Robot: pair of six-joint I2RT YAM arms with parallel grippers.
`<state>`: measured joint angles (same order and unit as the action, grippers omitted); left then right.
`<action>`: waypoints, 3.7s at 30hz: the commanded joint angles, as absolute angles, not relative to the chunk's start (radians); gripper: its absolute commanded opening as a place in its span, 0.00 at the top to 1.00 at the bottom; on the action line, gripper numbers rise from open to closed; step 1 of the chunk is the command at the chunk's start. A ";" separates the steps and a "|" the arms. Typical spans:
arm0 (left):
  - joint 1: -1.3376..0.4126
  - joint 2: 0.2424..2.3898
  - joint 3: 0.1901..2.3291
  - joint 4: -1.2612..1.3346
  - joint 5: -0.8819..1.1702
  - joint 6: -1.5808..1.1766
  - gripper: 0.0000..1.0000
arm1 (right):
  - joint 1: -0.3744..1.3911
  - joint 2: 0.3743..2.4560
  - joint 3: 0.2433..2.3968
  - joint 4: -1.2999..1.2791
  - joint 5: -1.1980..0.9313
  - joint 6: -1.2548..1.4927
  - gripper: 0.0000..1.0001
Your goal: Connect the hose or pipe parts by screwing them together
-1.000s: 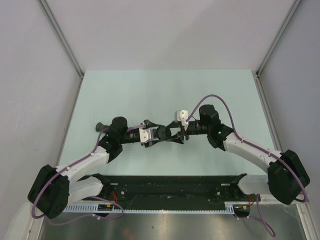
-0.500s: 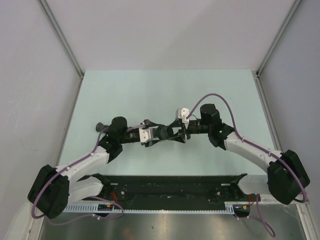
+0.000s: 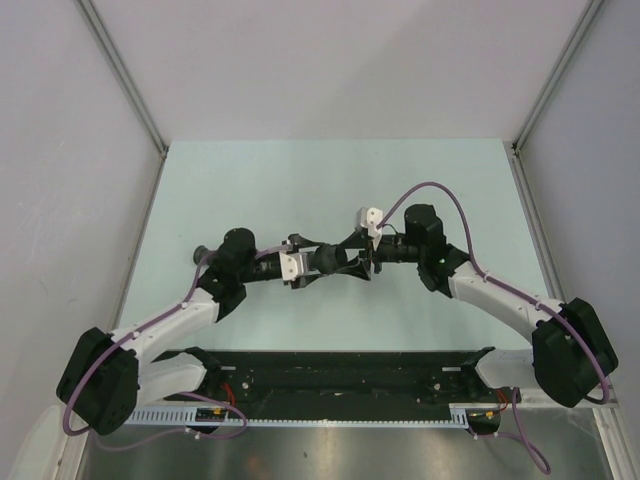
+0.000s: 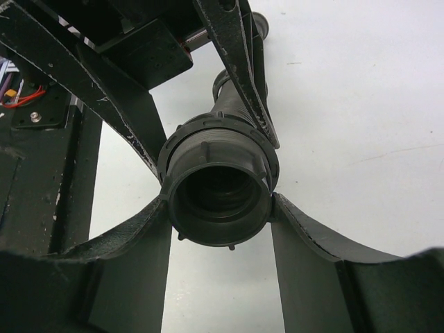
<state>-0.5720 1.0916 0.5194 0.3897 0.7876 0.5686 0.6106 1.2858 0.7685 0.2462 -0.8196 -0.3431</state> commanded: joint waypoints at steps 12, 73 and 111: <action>-0.607 1.072 0.595 0.500 0.854 0.563 1.00 | 0.578 1.287 0.795 0.311 -0.917 -0.239 0.99; -0.696 1.224 0.641 0.578 0.546 0.597 1.00 | 0.836 1.496 0.838 0.316 -0.135 0.825 1.00; -0.718 1.229 0.589 0.647 0.449 0.565 1.00 | 0.868 1.414 0.873 0.098 0.077 1.002 0.29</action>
<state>-0.6910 1.2896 0.5453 0.4252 0.3172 0.5980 0.8360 1.4368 0.8387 0.1223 0.1123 1.0122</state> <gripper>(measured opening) 0.645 0.691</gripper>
